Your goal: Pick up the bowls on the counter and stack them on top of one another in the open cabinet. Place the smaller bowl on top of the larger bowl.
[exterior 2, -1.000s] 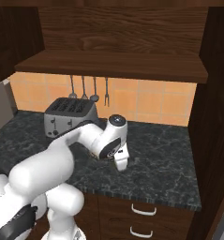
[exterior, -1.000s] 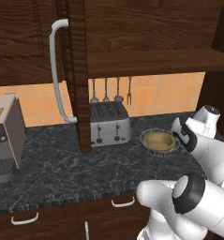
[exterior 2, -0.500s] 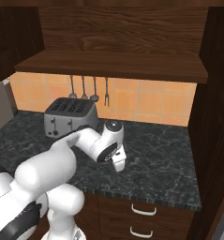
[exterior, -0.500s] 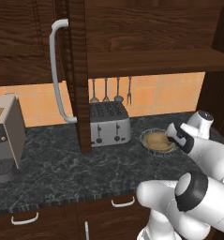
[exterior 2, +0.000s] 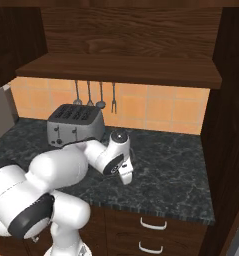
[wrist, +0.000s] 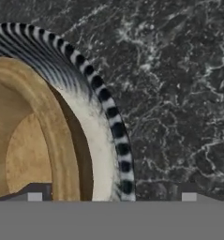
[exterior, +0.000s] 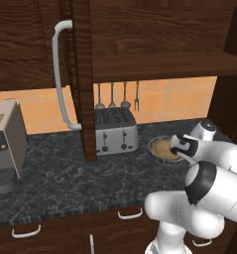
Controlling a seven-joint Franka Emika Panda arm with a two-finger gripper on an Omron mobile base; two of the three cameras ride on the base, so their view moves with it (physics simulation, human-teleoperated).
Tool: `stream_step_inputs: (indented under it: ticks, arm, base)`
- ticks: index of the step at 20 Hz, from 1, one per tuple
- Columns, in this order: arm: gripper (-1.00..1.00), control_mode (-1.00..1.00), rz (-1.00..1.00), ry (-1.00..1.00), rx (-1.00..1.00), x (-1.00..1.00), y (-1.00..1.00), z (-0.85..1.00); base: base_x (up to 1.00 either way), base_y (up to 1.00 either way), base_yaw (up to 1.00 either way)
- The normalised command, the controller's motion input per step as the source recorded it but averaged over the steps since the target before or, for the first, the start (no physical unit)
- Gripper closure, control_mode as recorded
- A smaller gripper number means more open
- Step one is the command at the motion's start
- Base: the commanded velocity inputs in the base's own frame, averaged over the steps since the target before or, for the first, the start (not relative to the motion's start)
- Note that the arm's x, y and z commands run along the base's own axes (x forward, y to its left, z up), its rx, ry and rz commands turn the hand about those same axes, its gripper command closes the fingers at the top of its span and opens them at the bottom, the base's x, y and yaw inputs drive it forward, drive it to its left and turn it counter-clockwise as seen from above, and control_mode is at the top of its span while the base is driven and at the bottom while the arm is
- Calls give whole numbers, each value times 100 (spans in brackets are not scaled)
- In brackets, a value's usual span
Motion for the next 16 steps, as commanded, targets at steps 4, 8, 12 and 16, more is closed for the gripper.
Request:
stream_step_inputs:
  ticks: [4, 8, 12, 16]
  arm:
    - [100, -100, 0, 3, -4, 31, 4, -42]
    - [100, -100, 0, 1, 0, 6, 0, 1]
    - [100, -100, -3, -2, 1, -22, 1, 56]
    - [100, -100, -1, -15, 0, -76, 5, 90]
  base:
    - [0, 0, 0]
    - [0, 0, 0]
    - [0, 0, 0]
    - [0, 0, 0]
